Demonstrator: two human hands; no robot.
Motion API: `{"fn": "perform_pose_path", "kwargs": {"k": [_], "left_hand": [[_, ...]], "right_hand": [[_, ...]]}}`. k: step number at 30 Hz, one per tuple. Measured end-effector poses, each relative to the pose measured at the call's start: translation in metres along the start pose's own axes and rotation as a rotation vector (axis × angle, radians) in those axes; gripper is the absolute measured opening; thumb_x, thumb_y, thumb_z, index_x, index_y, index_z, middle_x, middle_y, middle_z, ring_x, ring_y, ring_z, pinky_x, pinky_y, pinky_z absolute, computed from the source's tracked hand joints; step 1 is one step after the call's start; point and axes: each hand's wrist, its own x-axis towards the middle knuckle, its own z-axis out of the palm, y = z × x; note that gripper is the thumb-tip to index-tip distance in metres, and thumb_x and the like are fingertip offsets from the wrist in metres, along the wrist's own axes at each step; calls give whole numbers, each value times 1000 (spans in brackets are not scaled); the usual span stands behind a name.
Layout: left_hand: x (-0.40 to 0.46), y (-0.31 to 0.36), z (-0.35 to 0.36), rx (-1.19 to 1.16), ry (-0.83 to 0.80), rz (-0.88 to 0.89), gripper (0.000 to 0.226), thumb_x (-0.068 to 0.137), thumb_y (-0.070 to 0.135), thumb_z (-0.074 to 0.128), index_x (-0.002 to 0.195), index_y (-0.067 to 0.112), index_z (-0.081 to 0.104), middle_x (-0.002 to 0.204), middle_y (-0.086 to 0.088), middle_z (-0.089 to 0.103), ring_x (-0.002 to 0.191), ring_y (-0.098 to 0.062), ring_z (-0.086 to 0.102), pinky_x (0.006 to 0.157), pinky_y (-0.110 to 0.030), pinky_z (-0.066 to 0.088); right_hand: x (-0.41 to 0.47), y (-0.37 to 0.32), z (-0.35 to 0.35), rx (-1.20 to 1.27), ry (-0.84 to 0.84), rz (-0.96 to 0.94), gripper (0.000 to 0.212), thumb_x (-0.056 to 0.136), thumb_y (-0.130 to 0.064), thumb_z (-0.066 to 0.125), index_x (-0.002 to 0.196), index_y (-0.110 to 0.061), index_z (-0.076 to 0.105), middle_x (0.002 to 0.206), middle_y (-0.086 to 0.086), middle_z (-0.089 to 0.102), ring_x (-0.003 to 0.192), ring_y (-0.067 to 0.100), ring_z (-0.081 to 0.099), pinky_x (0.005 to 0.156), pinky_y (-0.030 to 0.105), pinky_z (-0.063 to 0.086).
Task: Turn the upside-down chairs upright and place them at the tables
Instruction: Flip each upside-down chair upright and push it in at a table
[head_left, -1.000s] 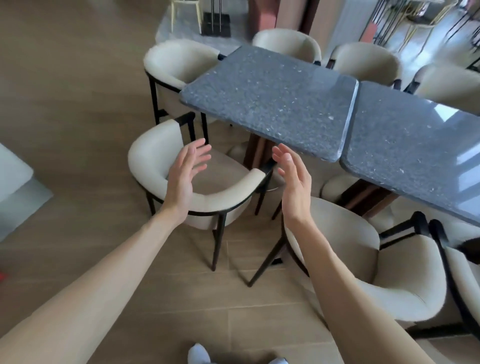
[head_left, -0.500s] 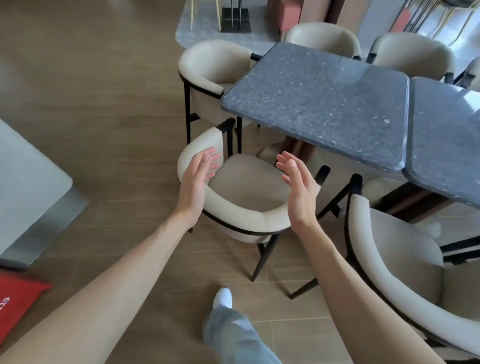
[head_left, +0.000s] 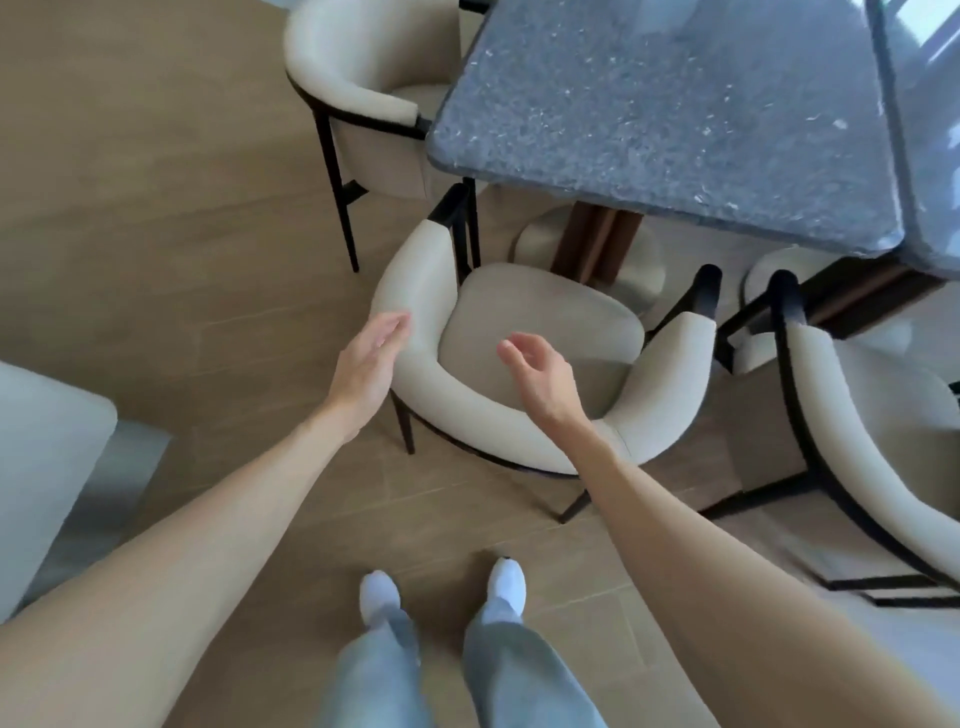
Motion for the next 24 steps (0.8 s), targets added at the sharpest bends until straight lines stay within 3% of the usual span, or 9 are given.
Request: {"fn": "perform_pose_path", "kwargs": {"k": [2, 4, 7, 9, 12, 14, 17, 20, 24], "left_hand": [[28, -18, 5, 229, -126, -15, 35, 99, 41, 57, 132, 29, 62, 139, 8, 58, 133, -14, 50, 100, -24, 39], [52, -37, 10, 530, -265, 30, 46, 94, 34, 65, 139, 27, 56, 149, 2, 50, 137, -19, 44, 103, -29, 36], [79, -60, 20, 894, -540, 105, 79, 84, 35, 77, 152, 28, 38, 162, -2, 32, 149, -25, 26, 118, -48, 27], [90, -77, 24, 1105, -673, 139, 96, 78, 41, 81, 157, 32, 27, 166, 3, 21, 153, -22, 14, 117, -64, 19], [103, -99, 34, 1349, -745, 227, 113, 74, 48, 83, 160, 36, 11, 169, 7, 6, 155, -18, 0, 112, -77, 13], [109, -109, 44, 1427, -738, 245, 118, 72, 50, 84, 159, 38, 6, 170, 7, 2, 156, -20, -4, 108, -81, 11], [118, -116, 54, 1435, -730, 262, 113, 67, 40, 89, 155, 41, 18, 167, 5, 14, 155, -26, 2, 106, -83, 15], [123, -124, 53, 1388, -732, 257, 108, 63, 28, 92, 149, 43, 29, 157, 7, 30, 152, -29, 10, 107, -79, 17], [123, -120, 61, 1424, -706, 232, 109, 57, 28, 95, 146, 46, 34, 151, 11, 35, 150, -26, 15, 97, -87, 16]], "right_hand": [[13, 23, 6, -338, -56, 94, 61, 95, -53, 55, 143, -16, 49, 144, 4, 53, 135, 22, 47, 112, 45, 36], [18, 44, 7, -627, -182, 191, 74, 89, -61, 59, 146, -18, 42, 149, 4, 45, 139, 25, 39, 113, 53, 26], [14, 75, 2, -858, -314, 297, 89, 79, -62, 71, 148, -19, 35, 146, 5, 43, 138, 28, 36, 112, 61, 23], [11, 89, 4, -987, -360, 289, 92, 74, -57, 77, 146, -18, 35, 141, 5, 45, 136, 28, 36, 112, 67, 21], [16, 102, 16, -1147, -380, 184, 97, 66, -50, 84, 143, -16, 35, 135, 5, 48, 130, 29, 41, 111, 69, 21], [20, 109, 19, -1178, -371, 86, 91, 62, -46, 86, 135, -15, 41, 126, 4, 53, 122, 29, 49, 109, 63, 27], [26, 119, 11, -1170, -347, -37, 80, 60, -46, 81, 126, -18, 46, 113, 1, 55, 107, 26, 55, 99, 52, 38], [30, 124, 3, -1164, -373, -109, 78, 61, -50, 77, 126, -19, 47, 110, 1, 54, 101, 25, 53, 93, 50, 41], [31, 127, -7, -1162, -371, -126, 78, 63, -52, 76, 127, -18, 49, 108, 1, 56, 99, 26, 54, 90, 48, 43]]}}
